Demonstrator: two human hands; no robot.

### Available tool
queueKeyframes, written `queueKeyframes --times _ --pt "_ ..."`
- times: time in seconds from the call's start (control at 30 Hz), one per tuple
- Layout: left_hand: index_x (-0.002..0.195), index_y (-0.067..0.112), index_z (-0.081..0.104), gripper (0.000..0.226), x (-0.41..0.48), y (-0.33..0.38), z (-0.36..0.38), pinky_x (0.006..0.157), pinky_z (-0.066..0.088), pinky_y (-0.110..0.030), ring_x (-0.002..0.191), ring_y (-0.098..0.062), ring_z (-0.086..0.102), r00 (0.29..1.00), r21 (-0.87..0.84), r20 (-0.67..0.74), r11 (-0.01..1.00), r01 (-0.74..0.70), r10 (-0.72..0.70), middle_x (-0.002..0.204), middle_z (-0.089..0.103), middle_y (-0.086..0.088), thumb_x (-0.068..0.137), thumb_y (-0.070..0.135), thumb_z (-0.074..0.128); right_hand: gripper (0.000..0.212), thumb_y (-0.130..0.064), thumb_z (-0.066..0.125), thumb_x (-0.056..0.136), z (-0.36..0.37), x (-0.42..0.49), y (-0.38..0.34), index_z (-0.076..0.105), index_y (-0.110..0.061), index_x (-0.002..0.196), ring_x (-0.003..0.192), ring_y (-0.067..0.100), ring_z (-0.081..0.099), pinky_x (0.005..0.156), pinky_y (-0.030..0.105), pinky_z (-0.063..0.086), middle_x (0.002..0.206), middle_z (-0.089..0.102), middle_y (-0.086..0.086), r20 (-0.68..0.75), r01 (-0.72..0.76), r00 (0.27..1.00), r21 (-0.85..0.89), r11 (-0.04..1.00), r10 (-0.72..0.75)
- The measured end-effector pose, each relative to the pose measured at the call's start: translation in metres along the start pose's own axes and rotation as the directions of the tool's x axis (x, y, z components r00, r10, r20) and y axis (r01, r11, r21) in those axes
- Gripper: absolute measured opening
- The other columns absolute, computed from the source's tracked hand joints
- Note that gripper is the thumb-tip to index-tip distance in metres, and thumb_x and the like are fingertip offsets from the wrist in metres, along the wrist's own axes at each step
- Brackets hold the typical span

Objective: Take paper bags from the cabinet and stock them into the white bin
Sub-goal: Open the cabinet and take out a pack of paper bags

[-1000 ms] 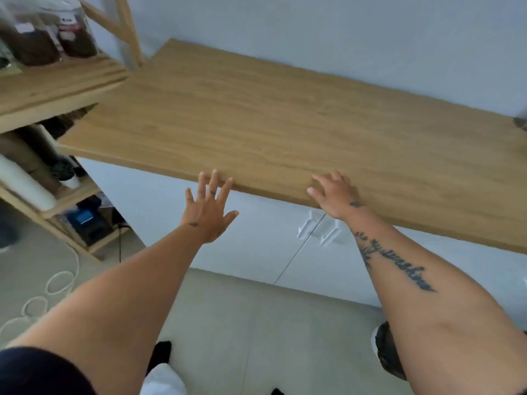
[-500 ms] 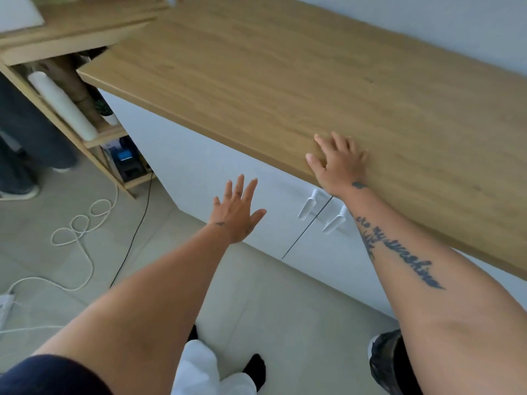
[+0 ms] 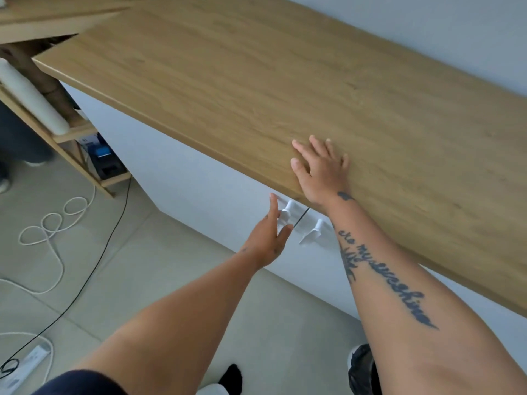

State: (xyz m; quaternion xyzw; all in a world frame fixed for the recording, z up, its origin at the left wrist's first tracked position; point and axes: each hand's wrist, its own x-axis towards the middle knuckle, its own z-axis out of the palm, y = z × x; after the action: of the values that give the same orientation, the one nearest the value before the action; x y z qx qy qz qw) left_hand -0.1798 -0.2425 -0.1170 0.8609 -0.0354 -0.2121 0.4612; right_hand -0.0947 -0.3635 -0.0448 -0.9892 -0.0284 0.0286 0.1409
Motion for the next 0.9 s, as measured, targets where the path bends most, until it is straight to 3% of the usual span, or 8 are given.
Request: queueKeyframes --times 0.1,0.23,0.33,0.5,0.6,0.8,0.9 --pt "0.146 0.025 -0.018 0.074 0.001 0.003 0.013 0.102 0.036 -0.032 0.125 -0.03 0.047 0.996 -0.118 -0.083 0.993 0.005 -0.015 0.144 0.041 -0.007 0.098 0.029 0.038 0.045 -0.044 0.029 0.096 0.0 0.0 0.0 0.031 -0.039 0.141 0.146 0.022 0.002 0.115 0.051 -0.001 0.158 0.014 -0.004 0.004 0.001 1.0 -0.001 1.0 -0.001" --pt "0.146 0.027 -0.017 0.073 0.002 0.002 0.013 0.107 0.026 -0.026 0.139 -0.023 0.033 0.998 -0.193 -0.046 0.981 0.034 -0.044 0.151 0.034 -0.006 0.098 0.029 0.039 0.045 -0.043 0.029 0.096 0.001 0.0 0.0 0.03 -0.038 0.141 0.146 0.022 0.001 0.115 0.052 -0.001 0.158 0.014 -0.004 0.003 -0.001 1.0 0.001 1.0 0.001" --pt "0.146 0.025 -0.019 0.075 -0.006 0.003 0.01 0.102 0.024 -0.02 0.137 -0.023 0.034 0.999 -0.159 -0.036 0.987 0.023 -0.029 0.151 0.034 -0.006 0.099 0.027 0.039 0.046 -0.043 0.028 0.096 0.0 -0.001 -0.001 0.03 -0.036 0.141 0.146 0.023 0.003 0.114 0.053 0.0 0.157 0.015 -0.003 -0.008 0.006 1.0 -0.015 1.0 -0.006" --pt "0.145 0.024 -0.021 0.077 -0.029 -0.007 0.002 0.107 0.03 -0.028 0.132 -0.026 0.04 1.0 -0.071 0.011 0.997 0.014 -0.013 0.151 0.034 -0.008 0.098 0.03 0.04 0.046 -0.039 0.028 0.097 -0.001 -0.006 -0.006 0.03 -0.031 0.143 0.146 0.024 0.008 0.114 0.056 0.006 0.157 0.019 -0.001 -0.019 0.094 0.995 -0.114 0.989 -0.096" --pt "0.145 0.024 -0.021 0.078 -0.052 -0.018 0.001 0.104 0.03 -0.026 0.13 -0.025 0.041 1.0 -0.048 0.015 0.999 0.026 -0.025 0.15 0.035 -0.007 0.098 0.032 0.041 0.045 -0.036 0.027 0.099 0.0 -0.01 -0.01 0.03 -0.03 0.143 0.145 0.025 0.013 0.113 0.056 0.009 0.156 0.022 0.0 0.001 0.17 0.985 -0.181 0.969 -0.173" --pt "0.148 0.032 -0.01 0.077 -0.118 -0.043 -0.011 0.107 0.022 -0.025 0.14 -0.021 0.029 0.995 -0.191 -0.002 0.977 0.097 -0.099 0.154 0.027 0.0 0.093 0.049 0.041 0.05 -0.039 0.018 0.098 0.014 -0.027 -0.047 0.01 -0.032 0.147 0.144 0.034 -0.001 0.113 0.059 0.004 0.159 0.003 0.003 0.12 0.082 0.991 -0.222 0.972 -0.056" --pt "0.148 0.035 -0.004 0.077 -0.147 -0.058 -0.023 0.108 0.025 -0.028 0.134 -0.022 0.039 0.988 -0.272 -0.031 0.953 0.137 -0.151 0.142 0.045 -0.004 0.088 0.063 0.035 0.058 -0.046 0.021 0.096 0.022 -0.038 -0.07 0.004 -0.027 0.148 0.144 0.039 -0.003 0.113 0.06 0.004 0.159 0.0 0.008 0.121 0.084 0.991 -0.268 0.96 -0.053"
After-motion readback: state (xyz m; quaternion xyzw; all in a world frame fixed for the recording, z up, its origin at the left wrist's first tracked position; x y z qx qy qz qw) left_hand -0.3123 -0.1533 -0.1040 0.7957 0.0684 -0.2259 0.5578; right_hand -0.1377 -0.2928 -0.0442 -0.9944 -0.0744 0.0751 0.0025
